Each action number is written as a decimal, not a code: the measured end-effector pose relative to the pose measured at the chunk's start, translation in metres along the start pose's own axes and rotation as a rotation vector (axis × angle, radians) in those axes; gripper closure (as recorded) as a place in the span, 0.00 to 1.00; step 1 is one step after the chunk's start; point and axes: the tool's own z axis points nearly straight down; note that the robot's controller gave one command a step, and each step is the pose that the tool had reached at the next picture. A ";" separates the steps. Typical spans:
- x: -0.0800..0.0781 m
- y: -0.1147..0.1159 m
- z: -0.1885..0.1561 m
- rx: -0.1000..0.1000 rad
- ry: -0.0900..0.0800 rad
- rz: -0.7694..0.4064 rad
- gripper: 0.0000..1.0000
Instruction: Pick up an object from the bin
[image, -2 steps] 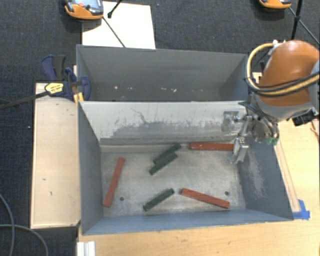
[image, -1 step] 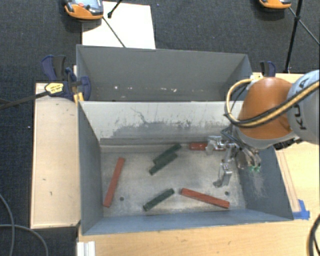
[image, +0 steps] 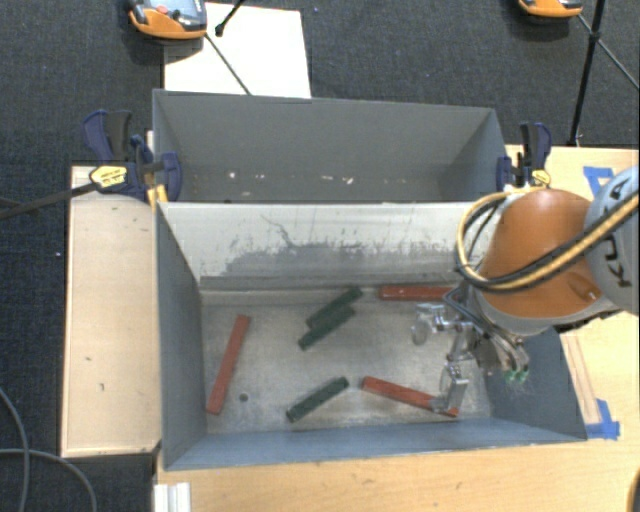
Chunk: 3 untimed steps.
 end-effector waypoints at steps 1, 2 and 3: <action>0.007 0.021 0.045 0.001 -0.006 -0.110 0.00; 0.009 0.011 0.081 0.001 -0.018 0.054 0.00; 0.013 -0.007 0.082 0.002 -0.011 -0.023 1.00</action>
Offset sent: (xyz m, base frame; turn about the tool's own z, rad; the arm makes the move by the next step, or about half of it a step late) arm -0.0140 0.0105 -0.0822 0.0512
